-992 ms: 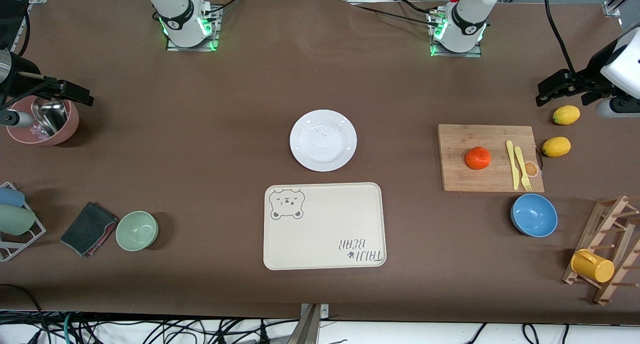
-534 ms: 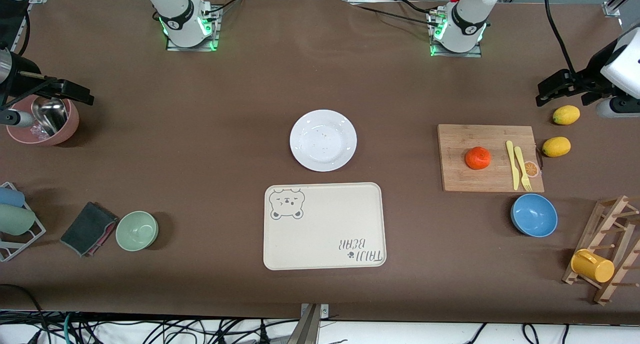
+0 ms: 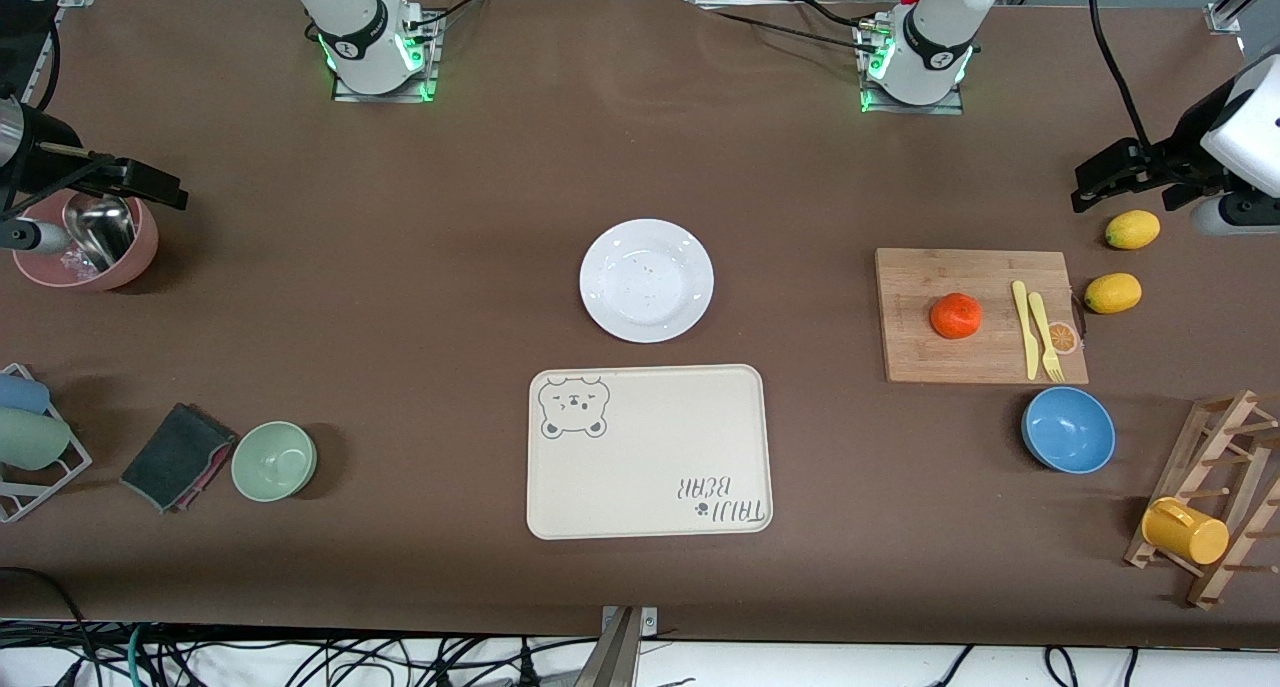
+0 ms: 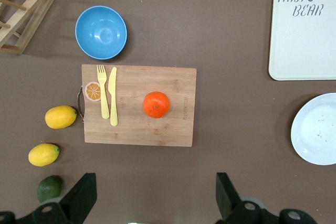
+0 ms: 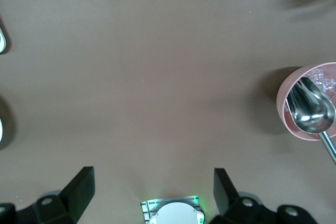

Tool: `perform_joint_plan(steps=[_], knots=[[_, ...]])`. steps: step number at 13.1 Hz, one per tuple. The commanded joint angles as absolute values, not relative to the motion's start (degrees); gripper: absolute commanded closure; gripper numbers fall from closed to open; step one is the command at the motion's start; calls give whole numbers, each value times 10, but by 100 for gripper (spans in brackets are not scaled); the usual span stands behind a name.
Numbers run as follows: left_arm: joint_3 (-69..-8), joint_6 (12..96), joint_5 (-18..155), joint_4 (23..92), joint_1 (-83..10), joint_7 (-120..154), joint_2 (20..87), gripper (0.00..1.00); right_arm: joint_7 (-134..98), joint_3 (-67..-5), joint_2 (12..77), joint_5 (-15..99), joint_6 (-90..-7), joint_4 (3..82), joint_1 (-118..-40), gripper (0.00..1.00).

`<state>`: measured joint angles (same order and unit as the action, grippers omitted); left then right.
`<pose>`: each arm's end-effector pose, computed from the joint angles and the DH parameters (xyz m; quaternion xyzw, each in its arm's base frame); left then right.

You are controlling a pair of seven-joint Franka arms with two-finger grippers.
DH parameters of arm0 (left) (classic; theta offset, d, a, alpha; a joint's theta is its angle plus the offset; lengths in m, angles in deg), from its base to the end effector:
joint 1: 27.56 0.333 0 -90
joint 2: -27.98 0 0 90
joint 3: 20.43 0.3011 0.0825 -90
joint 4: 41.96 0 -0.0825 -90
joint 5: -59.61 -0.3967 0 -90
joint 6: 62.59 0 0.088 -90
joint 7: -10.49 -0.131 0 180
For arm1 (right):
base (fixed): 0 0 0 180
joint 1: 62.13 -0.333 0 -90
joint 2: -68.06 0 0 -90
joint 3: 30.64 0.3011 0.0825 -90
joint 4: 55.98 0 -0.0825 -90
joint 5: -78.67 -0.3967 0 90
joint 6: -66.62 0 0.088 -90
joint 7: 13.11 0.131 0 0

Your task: Place orange and plate with both arms

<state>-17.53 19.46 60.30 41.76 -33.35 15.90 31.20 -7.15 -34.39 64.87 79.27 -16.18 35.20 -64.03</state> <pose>0.5667 -0.0311 0.5946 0.9989 0.0214 -0.0428 0.0015 0.5606 -0.0188 0.5352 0.9926 -0.0680 -0.1004 0.0107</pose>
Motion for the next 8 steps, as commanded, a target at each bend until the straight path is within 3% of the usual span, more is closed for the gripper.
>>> perform_joint_plan(steps=[1, 8], knots=[[-176, 196, 608, 415, -332, 155, 319, 0, -77, -343, 651, 785, -155, 350, -638, 0], [-175, 195, 607, 414, -331, 157, 338, 0, -78, -344, 651, 785, -155, 350, -638, 0]])
